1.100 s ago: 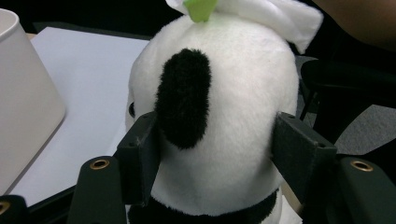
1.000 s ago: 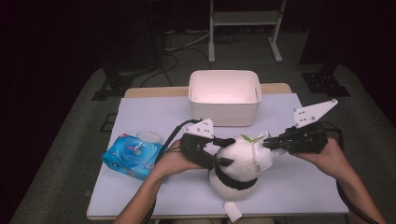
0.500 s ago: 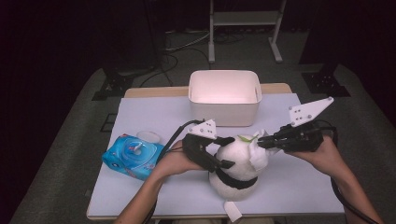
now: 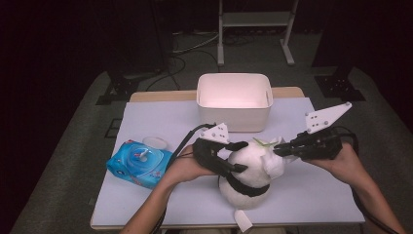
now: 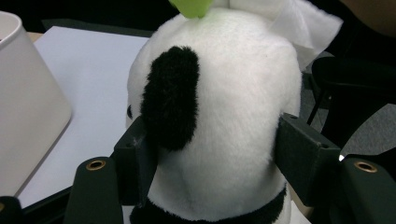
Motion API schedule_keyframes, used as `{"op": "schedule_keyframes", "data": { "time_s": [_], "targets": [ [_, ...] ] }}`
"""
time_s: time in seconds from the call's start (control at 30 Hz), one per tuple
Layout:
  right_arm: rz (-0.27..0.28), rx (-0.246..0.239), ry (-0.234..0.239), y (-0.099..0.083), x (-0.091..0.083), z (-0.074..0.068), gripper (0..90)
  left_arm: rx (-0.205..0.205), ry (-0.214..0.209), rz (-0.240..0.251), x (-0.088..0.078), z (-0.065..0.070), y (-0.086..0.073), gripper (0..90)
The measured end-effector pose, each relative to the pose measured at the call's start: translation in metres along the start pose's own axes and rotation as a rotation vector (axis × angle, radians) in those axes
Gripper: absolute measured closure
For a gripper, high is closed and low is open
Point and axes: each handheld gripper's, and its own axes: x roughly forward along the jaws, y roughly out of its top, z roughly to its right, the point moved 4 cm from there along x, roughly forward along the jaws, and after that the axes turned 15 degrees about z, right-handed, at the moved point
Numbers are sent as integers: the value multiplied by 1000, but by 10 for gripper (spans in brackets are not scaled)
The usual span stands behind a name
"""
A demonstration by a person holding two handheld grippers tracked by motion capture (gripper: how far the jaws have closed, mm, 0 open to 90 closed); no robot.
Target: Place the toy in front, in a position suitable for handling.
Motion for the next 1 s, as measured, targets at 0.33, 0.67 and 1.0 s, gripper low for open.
{"op": "schedule_keyframes", "data": {
  "time_s": [0.33, 0.67, 1.0],
  "targets": [
    [-61, -81, 26, 29, 20, -8, 859, 20, -28, -15, 14, 1, 7, 345],
    [-74, -47, -1, 16, 3, -3, 859, 12, -25, -5, 14, 1, 6, 340],
    [-102, -112, 35, 36, 32, -9, 859, 31, -38, -9, 22, 6, 11, 340]
  ]
}}
